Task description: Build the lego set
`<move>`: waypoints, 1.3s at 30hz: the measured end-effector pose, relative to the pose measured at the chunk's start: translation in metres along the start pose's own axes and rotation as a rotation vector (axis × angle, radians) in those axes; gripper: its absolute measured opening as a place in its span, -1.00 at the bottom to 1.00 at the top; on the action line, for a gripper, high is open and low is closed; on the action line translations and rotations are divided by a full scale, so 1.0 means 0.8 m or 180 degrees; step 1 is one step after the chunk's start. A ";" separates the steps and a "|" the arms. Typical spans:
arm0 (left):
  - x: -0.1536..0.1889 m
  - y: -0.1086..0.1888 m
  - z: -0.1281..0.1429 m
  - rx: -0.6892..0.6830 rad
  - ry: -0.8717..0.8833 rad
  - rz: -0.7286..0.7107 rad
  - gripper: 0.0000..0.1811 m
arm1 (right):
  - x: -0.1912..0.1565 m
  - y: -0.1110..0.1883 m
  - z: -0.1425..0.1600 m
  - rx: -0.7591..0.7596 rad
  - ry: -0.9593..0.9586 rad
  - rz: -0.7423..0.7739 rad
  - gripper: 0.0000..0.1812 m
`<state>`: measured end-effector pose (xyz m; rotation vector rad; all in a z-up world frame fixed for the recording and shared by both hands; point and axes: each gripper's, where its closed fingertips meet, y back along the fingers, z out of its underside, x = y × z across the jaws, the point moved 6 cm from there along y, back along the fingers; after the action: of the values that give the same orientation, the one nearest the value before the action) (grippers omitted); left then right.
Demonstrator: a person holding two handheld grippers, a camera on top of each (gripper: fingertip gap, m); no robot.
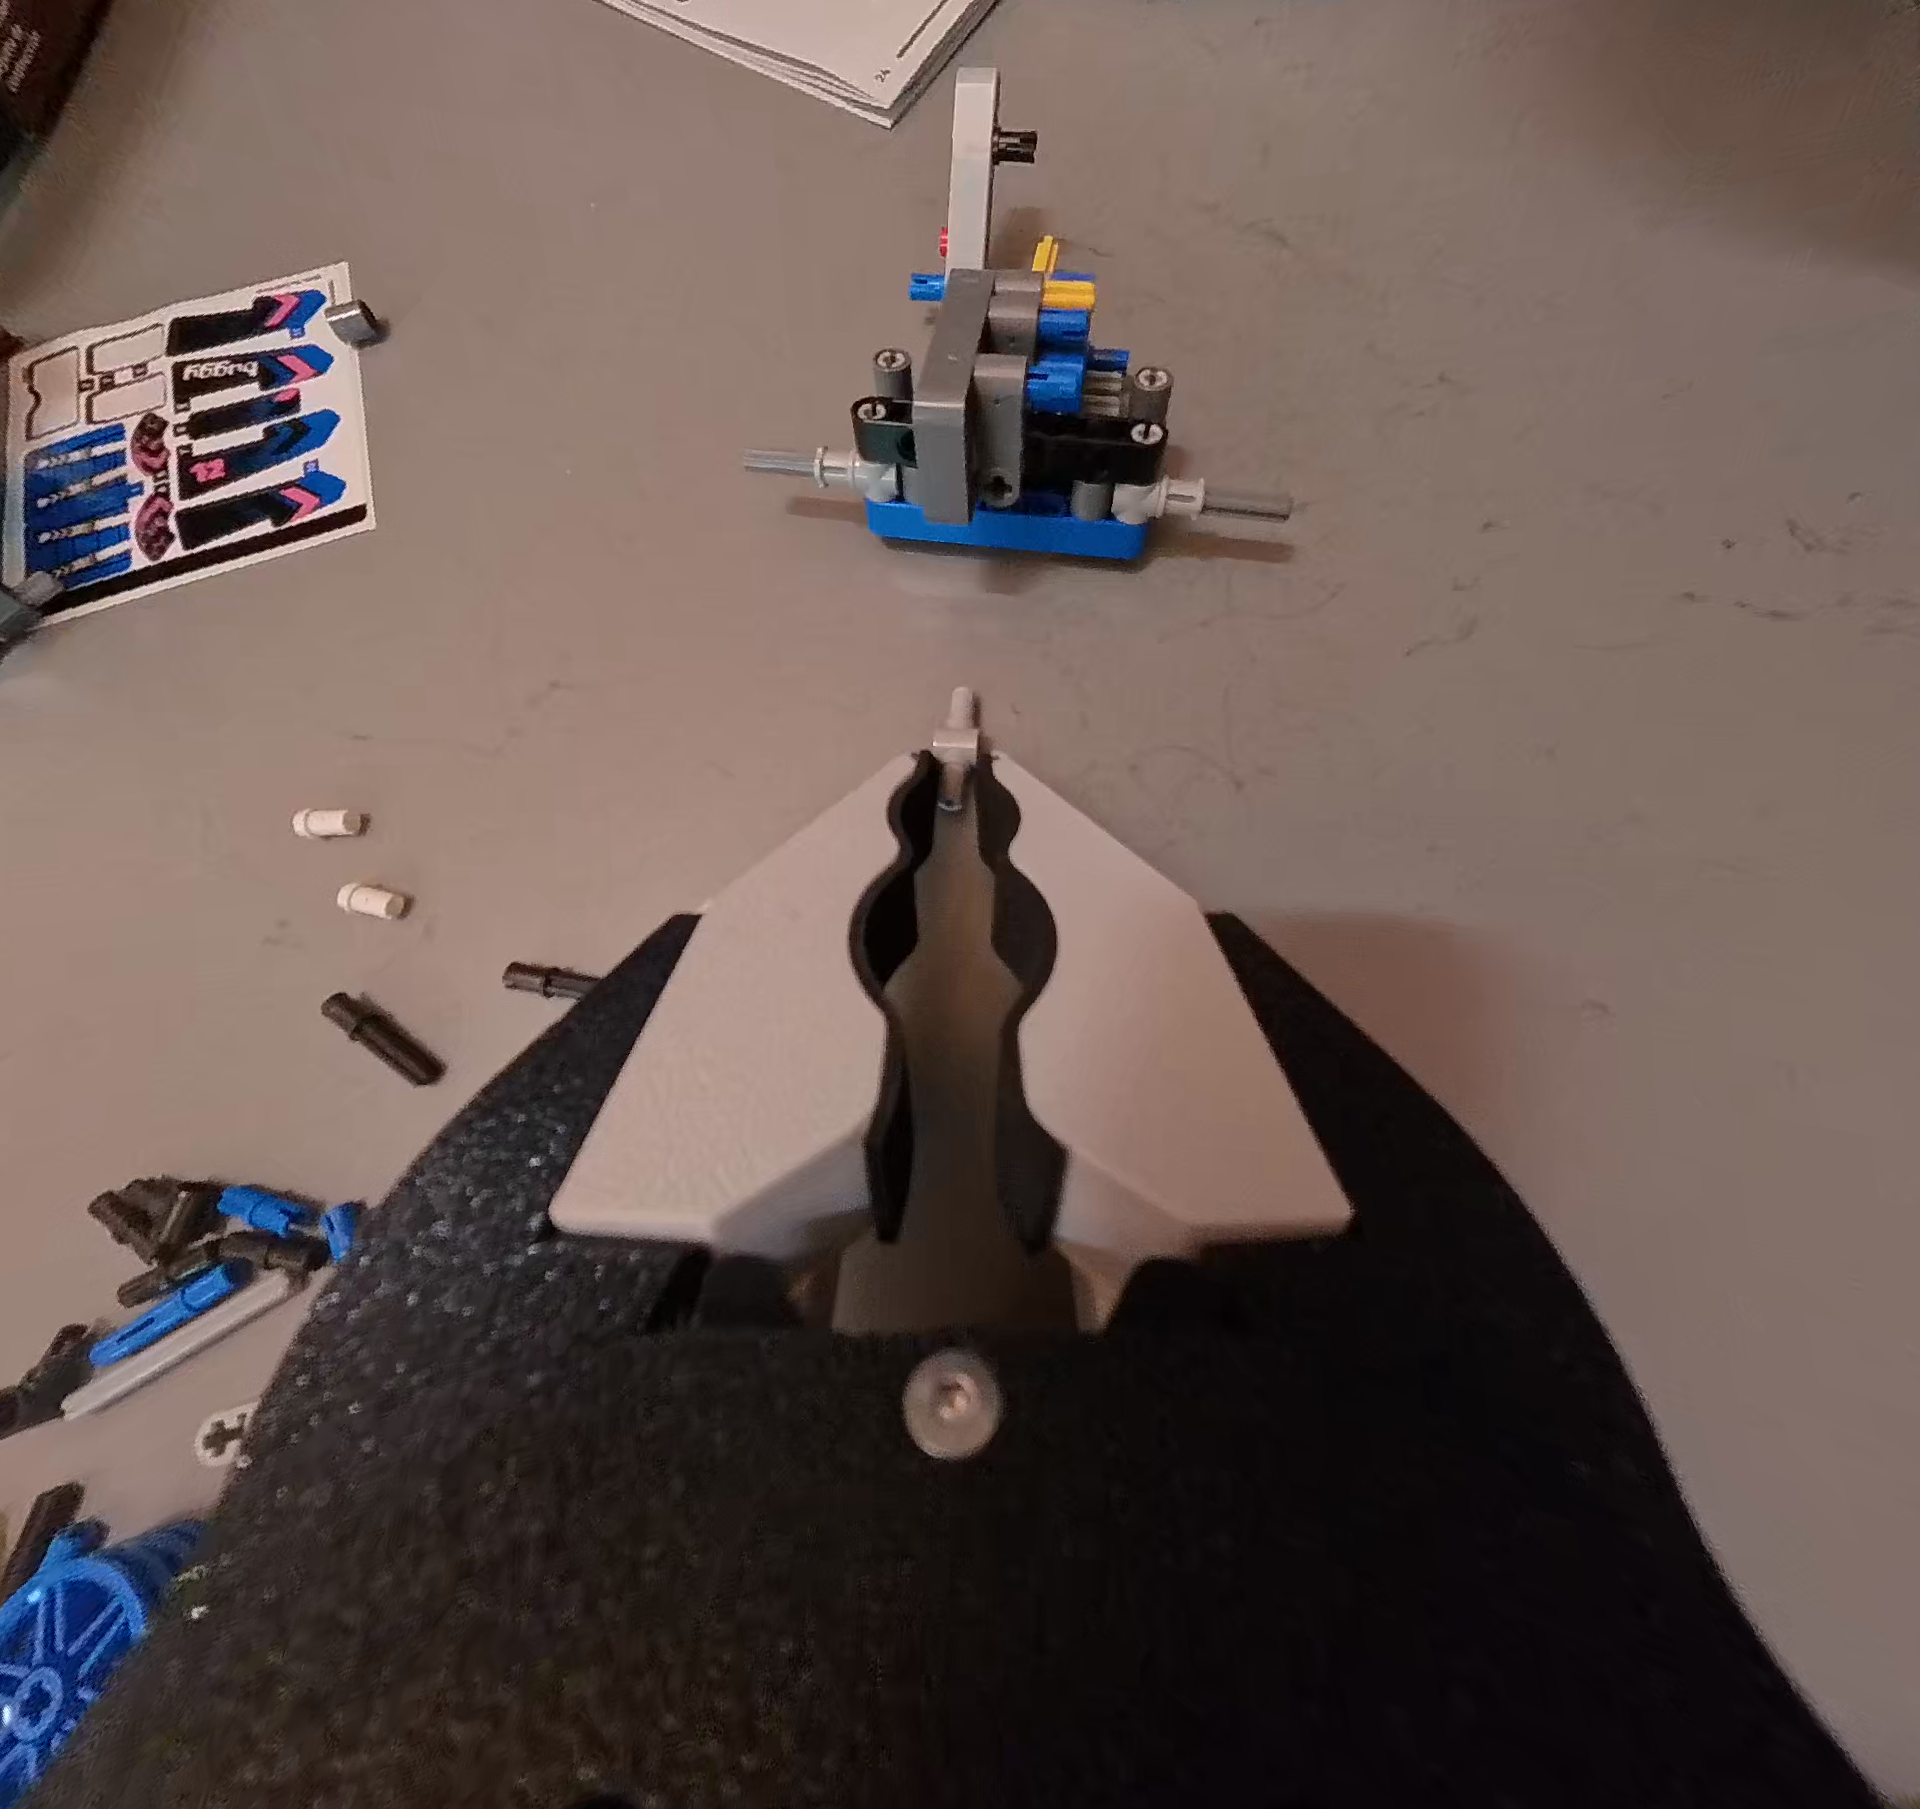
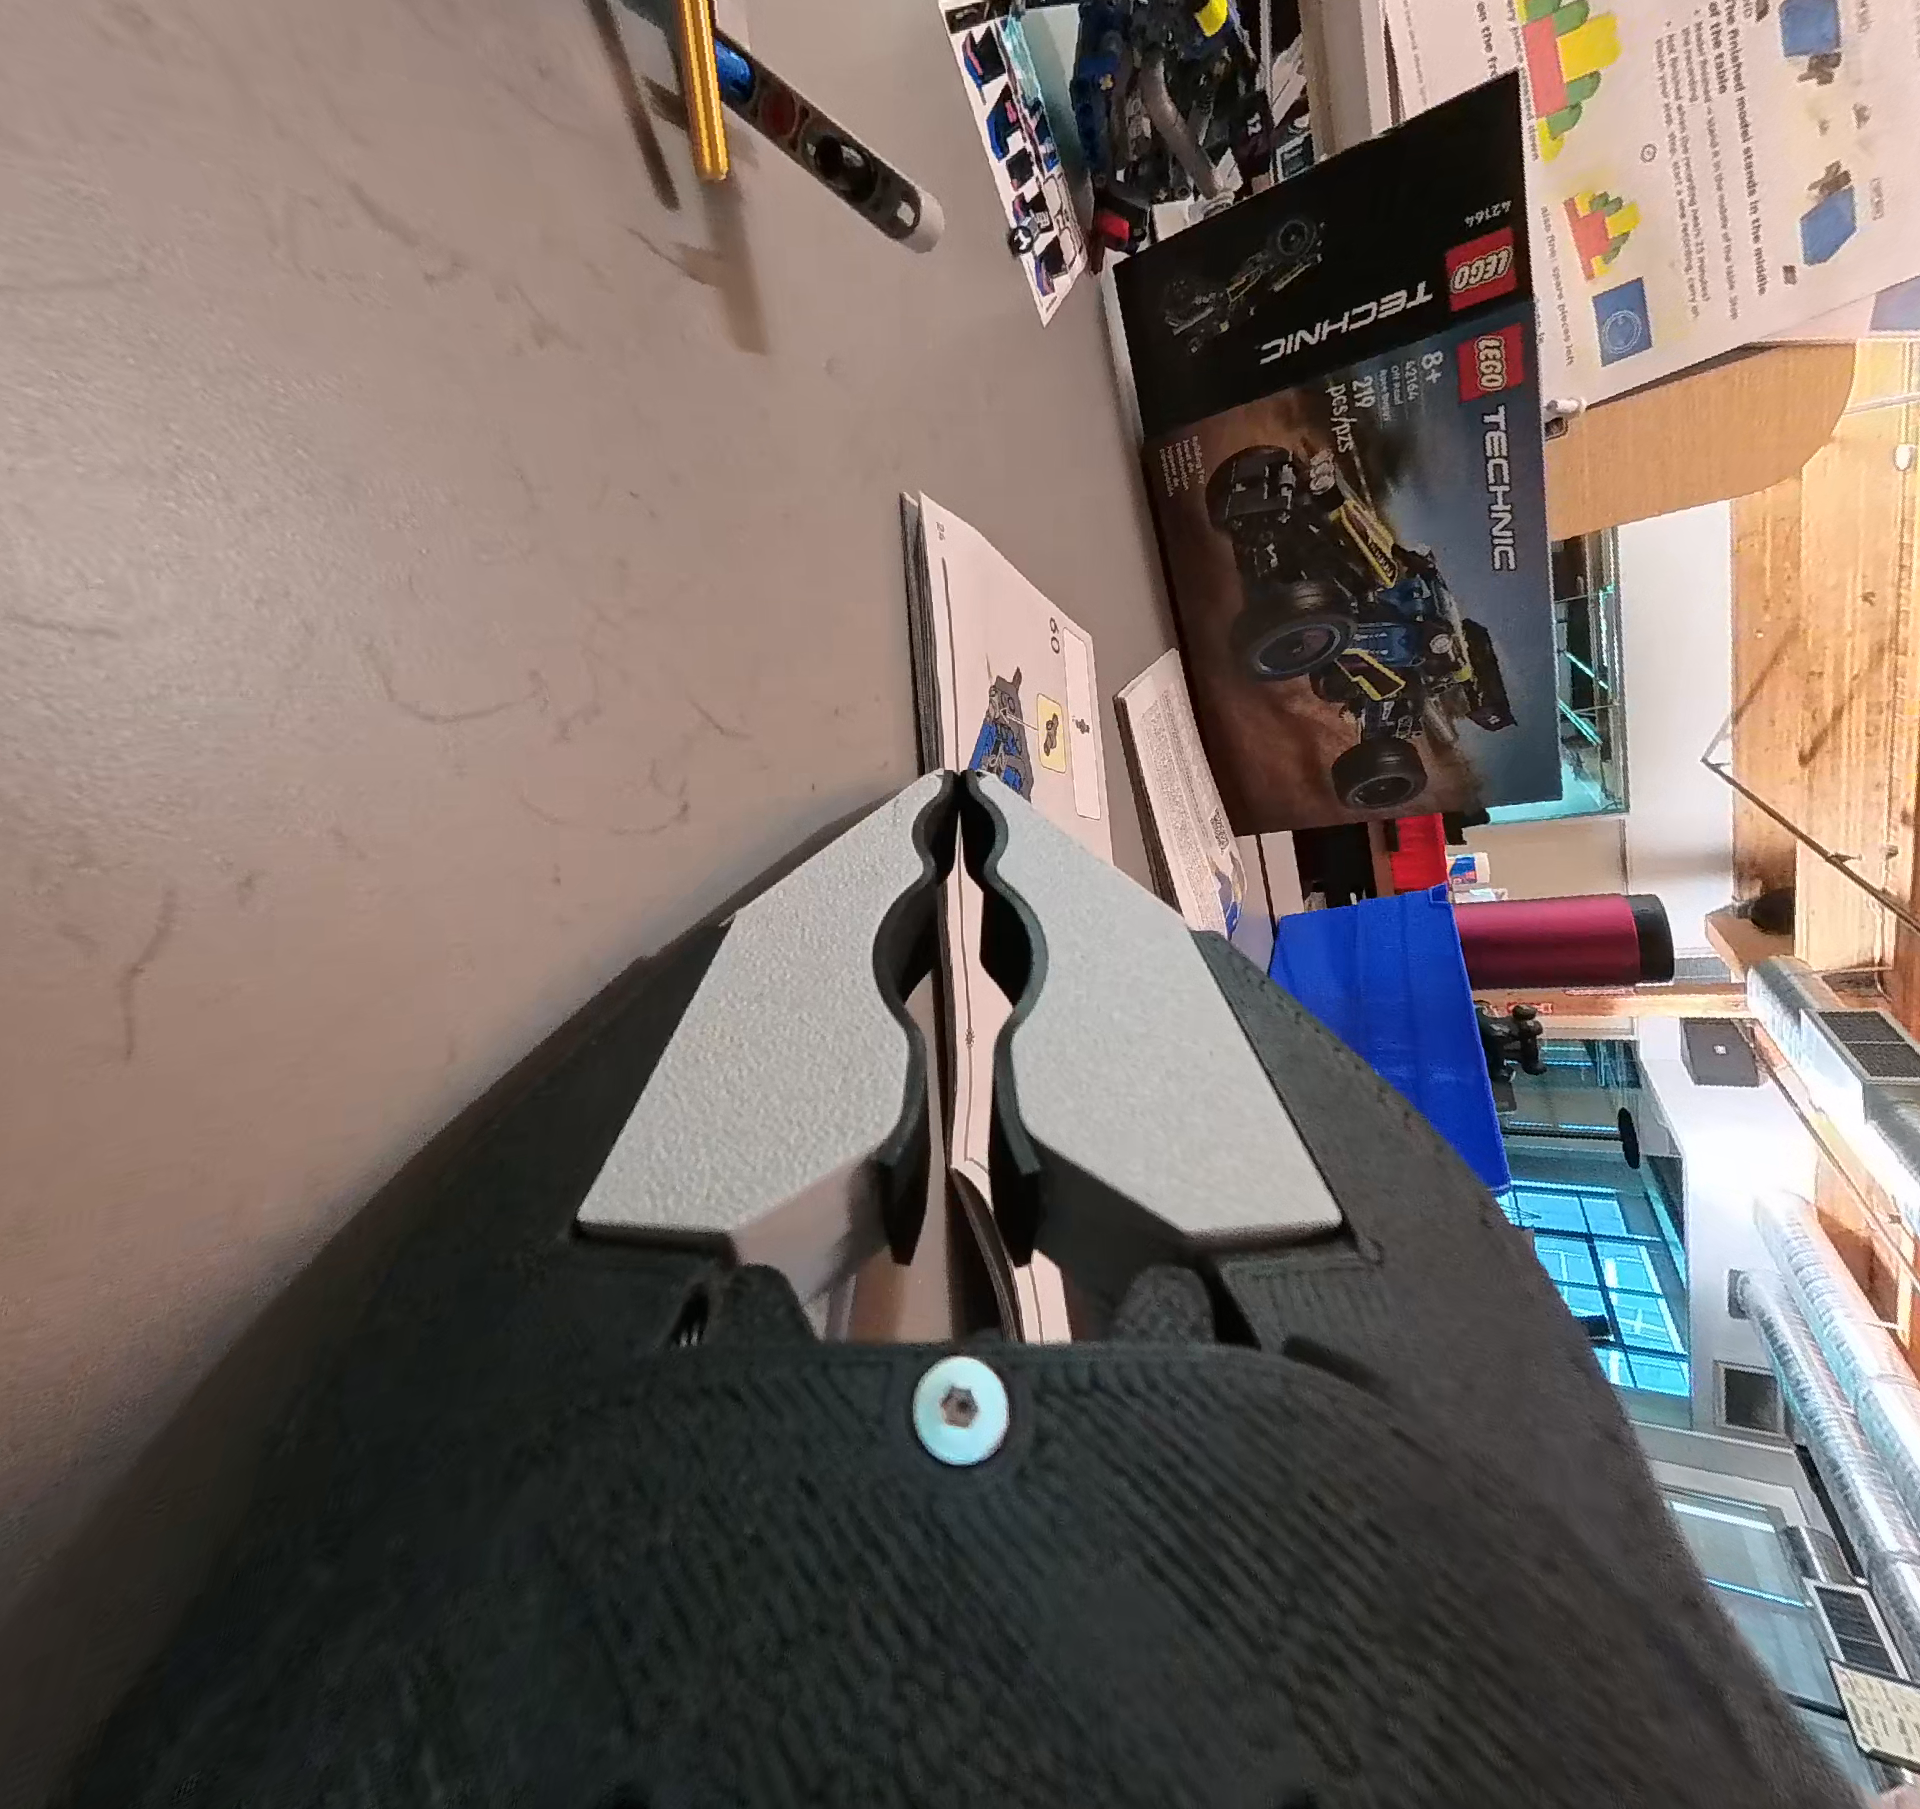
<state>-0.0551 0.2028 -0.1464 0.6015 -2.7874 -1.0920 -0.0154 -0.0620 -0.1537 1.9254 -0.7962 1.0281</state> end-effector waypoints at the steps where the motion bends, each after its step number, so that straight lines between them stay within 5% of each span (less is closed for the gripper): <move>1: 0.000 0.000 0.000 0.0000 -0.0001 -0.0001 -0.95 | 0.000 0.000 0.000 -0.0001 0.0000 0.0001 -1.00; 39: 0.004 0.001 0.000 0.0006 -0.0141 -0.0097 -0.95 | -0.001 -0.001 -0.002 -0.0100 0.0220 0.0072 -1.00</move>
<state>-0.0581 0.2020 -0.1459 0.6295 -2.8261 -1.1222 -0.0156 -0.0598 -0.1544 1.8481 -0.7921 1.0836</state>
